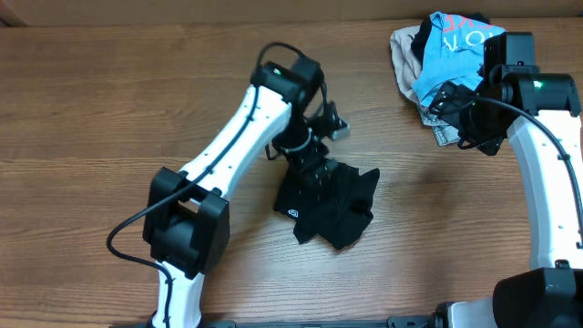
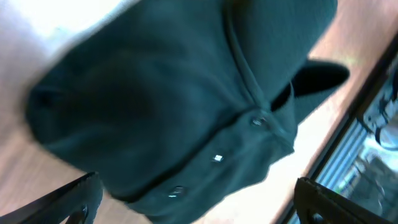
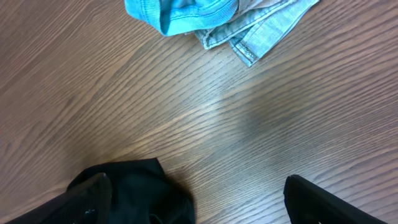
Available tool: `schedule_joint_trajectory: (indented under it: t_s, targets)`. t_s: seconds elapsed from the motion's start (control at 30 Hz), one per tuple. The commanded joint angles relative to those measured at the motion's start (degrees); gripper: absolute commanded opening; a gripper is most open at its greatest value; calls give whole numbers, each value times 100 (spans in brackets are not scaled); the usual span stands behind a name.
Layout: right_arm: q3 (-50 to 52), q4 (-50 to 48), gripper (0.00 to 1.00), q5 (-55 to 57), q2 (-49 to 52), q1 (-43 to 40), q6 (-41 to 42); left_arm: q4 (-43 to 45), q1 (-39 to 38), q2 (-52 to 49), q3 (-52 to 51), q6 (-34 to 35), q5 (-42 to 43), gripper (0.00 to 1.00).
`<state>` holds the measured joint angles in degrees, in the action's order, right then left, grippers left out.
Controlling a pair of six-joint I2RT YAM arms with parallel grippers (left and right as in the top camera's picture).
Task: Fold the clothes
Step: 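Move the left gripper toward the shirt bundle while right gripper withdraws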
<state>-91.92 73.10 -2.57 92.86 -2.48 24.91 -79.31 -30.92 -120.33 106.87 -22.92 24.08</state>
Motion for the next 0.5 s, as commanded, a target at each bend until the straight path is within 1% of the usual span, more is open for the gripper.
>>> schedule_joint_trajectory:
  t_s: [0.0,0.1,0.17,0.27,0.4,0.47]
  targets:
    - [-70,-31,92,-11,-42,-2,-138,-44,-236,-31,-227,-149,101,100]
    - [-70,-59,92,-11,-37,-2,-138,39,-474,-31,-520,-151,-116,100]
    - [-70,-74,92,-13,-37,-2,-138,221,-603,-31,-789,-61,-472,100]
    - [-70,-96,92,-13,-37,0,-136,697,-734,-31,-1274,358,-1198,100]
    - [-68,-96,92,-15,-37,0,-133,1582,-763,-31,-1934,1147,-2258,100]
    - [-68,-94,92,-46,-37,0,-114,1945,-734,-31,-2164,1377,-2570,100]
